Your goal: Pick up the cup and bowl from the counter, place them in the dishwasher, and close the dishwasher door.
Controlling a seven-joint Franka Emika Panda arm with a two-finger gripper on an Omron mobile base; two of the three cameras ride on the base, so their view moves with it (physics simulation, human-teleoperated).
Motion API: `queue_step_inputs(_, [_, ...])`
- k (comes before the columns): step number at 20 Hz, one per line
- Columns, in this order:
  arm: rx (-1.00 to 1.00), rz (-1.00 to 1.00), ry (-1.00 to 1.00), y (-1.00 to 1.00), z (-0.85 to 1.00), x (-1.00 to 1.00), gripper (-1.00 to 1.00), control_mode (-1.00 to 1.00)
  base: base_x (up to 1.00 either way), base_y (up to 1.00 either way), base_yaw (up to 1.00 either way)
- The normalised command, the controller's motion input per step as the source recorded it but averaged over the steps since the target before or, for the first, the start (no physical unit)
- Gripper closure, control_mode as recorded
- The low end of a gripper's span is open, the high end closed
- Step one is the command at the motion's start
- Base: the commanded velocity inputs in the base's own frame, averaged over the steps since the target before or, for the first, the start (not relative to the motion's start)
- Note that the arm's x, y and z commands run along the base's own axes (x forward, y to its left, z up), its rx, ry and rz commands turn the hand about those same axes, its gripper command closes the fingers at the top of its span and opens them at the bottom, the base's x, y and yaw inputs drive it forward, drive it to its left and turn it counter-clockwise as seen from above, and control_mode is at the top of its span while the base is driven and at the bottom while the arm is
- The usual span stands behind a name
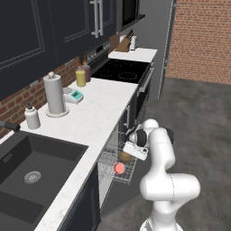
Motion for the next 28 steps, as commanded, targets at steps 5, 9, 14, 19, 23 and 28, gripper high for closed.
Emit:
queue_step_inputs(5, [0.0, 0.0, -0.02, 0.06, -0.36, 0.09, 1.0, -1.0, 0.0, 0.0, 0.0])
queue_step_inputs(9, [0.0, 0.0, -0.01, 0.0, -0.17, 0.0, -1.0, -1.0, 0.0, 0.0, 0.0])
queue_step_inputs(14, [0.02, -0.01, -0.03, -0.09, 0.03, 0.0, -1.0, -1.0, 0.0, 0.0, 0.0])
queue_step_inputs(19, [0.1, -0.04, -0.03, -0.2, 0.24, -0.19, -1.0, -1.0, 0.0, 0.0, 0.0])
queue_step_inputs(23, [0.11, -0.1, 0.0, -0.5, 0.0, -0.36, -1.0, -1.0, 0.0, 0.0, 0.0])
queue_step_inputs(28, [0.04, -0.14, 0.0, -0.4, -0.07, -0.1, -1.0, -1.0, 0.0, 0.0, 0.0])
